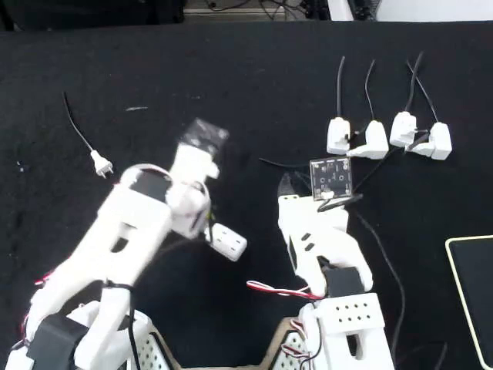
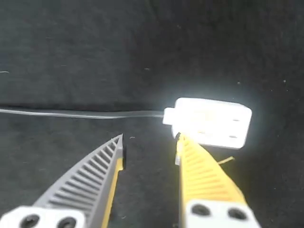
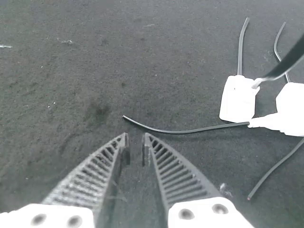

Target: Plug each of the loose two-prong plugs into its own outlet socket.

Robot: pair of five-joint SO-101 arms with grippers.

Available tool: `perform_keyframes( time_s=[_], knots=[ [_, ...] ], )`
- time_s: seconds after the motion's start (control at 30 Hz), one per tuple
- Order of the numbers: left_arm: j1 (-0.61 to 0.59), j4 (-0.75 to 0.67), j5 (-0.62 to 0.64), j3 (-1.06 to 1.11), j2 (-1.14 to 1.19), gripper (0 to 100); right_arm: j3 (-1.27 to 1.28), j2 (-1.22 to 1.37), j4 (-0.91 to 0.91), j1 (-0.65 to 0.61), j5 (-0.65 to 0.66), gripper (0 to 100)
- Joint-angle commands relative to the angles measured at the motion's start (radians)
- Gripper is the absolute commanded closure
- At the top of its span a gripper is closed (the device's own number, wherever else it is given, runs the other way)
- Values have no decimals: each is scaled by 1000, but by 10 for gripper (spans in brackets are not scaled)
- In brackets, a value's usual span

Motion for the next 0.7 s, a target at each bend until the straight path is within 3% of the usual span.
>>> perform_keyframes(
  time_s=[0.0,0.13,0.37,0.53,0.67],
  knots=[
    [-145,-6,-29,-124,3,818,-54,-24,-18,-15,-3,946],
    [-269,-190,-63,-77,101,818,-54,-24,-18,-15,-3,946],
    [-303,-428,28,-77,379,818,-53,-24,-18,-15,-3,946],
    [-352,-445,97,-101,436,822,-53,-24,-18,-15,-3,946],
    [-415,-388,66,-81,439,822,-54,-24,-18,-15,-2,946]
  ],
)
